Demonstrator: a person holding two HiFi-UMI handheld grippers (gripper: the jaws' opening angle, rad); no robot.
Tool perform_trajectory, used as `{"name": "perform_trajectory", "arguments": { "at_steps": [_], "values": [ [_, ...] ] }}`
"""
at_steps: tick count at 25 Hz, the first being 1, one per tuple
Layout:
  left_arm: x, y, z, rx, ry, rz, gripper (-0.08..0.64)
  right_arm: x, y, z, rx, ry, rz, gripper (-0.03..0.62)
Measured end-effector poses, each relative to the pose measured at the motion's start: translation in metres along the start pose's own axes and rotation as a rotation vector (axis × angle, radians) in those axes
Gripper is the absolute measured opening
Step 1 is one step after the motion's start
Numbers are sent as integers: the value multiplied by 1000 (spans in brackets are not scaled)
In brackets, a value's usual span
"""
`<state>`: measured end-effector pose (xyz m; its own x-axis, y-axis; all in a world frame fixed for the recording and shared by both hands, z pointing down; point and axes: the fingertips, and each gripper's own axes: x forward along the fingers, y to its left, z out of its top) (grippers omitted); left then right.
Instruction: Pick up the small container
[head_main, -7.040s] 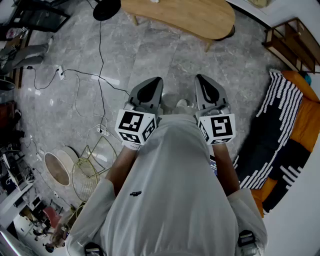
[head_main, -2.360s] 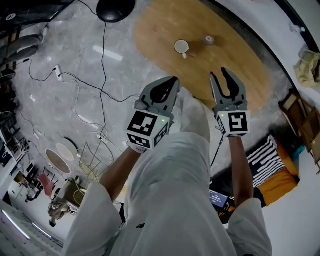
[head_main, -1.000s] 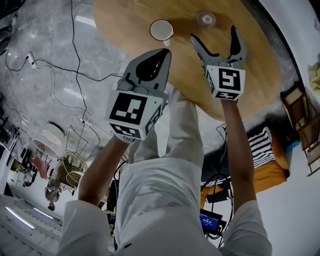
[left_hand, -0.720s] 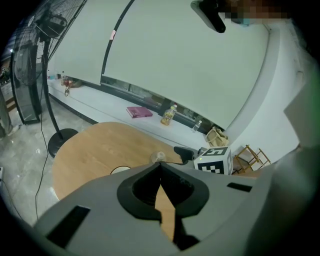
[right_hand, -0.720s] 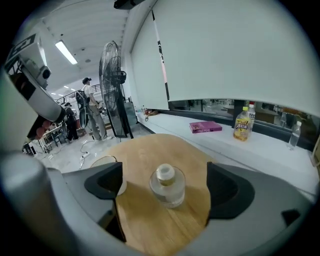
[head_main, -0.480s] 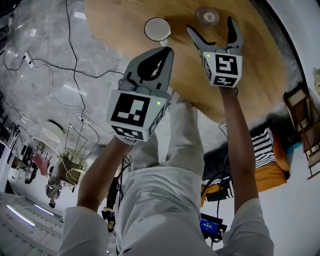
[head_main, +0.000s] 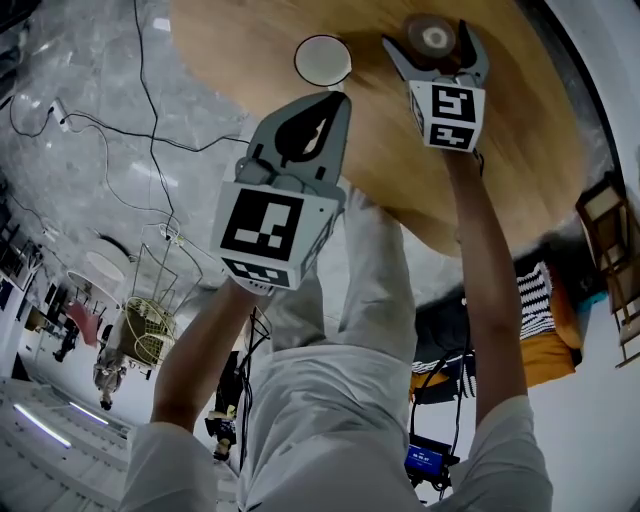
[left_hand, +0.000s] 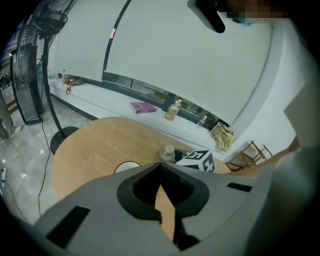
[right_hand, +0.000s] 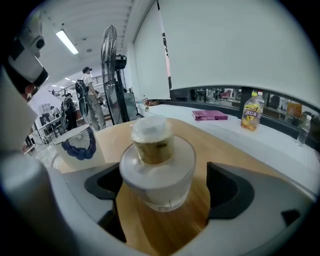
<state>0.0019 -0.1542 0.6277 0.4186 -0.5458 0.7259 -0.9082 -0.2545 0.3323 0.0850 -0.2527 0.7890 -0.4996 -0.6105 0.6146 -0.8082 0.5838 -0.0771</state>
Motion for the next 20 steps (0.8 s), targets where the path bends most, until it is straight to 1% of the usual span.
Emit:
{"name": "perform_trajectory", "arguments": {
  "at_steps": [8, 10, 11, 12, 13, 14, 16, 20],
  "values": [
    [-3, -2, -6, 9, 7, -8, 18, 11, 7, 9, -25, -25, 17, 503],
    [-2, -2, -7, 12, 8, -8, 18, 16, 7, 10, -34, -26, 10, 494],
    [-1, -2, -7, 12, 3, -8, 18, 17, 7, 10, -42, -22, -2, 483],
    [-1, -2, -8, 10, -1, -8, 18, 16, 6, 9, -57, -19, -18, 450],
    [0, -3, -9, 7, -2, -8, 18, 15, 3, 8, -75, -19, -36, 392],
    [0, -3, -10, 5, -1, -8, 18, 14, 1, 8, -91, -23, -51, 355],
    [-1, -3, -12, 4, 3, -10, 18, 13, -1, 7, -103, -28, -64, 344],
    [-6, -1, -15, 7, 2, -12, 18, 15, 1, 7, -97, -25, -67, 341]
  ]
}}
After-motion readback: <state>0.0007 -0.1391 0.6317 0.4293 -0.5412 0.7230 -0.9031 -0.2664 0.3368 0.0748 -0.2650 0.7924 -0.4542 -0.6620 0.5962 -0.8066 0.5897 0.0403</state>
